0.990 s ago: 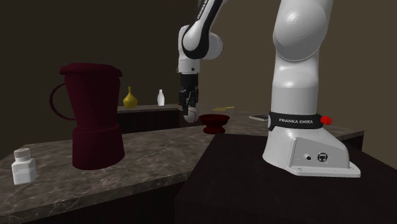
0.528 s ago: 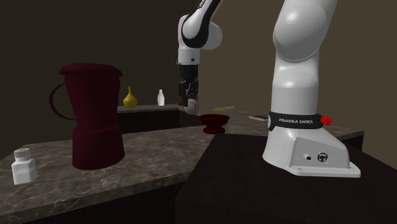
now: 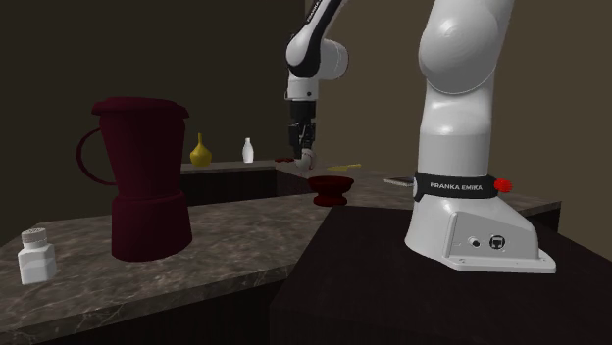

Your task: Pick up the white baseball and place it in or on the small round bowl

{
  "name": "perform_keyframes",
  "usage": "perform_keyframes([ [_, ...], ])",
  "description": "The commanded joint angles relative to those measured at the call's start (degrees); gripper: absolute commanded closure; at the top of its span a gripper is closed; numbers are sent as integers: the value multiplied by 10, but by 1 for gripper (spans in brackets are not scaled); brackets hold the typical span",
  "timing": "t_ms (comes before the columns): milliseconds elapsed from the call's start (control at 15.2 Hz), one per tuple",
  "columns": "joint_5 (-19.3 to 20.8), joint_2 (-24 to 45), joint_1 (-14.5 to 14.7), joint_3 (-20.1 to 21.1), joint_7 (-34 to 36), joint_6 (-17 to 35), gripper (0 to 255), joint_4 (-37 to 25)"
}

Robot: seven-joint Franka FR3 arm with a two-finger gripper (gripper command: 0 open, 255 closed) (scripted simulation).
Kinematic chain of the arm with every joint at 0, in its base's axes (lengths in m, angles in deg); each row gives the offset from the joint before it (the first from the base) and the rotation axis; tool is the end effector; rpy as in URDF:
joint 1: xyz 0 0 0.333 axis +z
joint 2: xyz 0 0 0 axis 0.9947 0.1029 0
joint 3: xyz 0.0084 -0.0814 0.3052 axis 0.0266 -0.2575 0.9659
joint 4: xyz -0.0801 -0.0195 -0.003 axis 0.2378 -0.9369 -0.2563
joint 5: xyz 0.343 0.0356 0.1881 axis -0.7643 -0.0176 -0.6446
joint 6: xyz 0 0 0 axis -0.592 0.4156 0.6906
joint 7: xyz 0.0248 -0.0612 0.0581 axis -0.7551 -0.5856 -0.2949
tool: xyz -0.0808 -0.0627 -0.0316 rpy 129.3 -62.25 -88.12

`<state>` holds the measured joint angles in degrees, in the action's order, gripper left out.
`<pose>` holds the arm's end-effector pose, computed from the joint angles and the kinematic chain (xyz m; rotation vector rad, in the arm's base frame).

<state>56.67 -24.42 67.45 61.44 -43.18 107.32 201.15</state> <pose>0.3465 -0.2547 0.3060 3.0407 -0.2259 0.0624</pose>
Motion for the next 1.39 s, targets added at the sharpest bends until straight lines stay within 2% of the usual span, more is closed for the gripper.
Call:
perform_keyframes([
  [0, -8, 12, -9, -20, -39, -5, 255, -19],
  [264, -45, 58, -24, -58, -122, -8, 255, -71],
  [660, -125, 142, -57, -93, -251, -26, 255, -167],
  [1122, -222, 258, -131, -95, -386, -74, 255, -315],
  [1320, -235, 274, -137, -88, -394, -55, 255, -310],
])
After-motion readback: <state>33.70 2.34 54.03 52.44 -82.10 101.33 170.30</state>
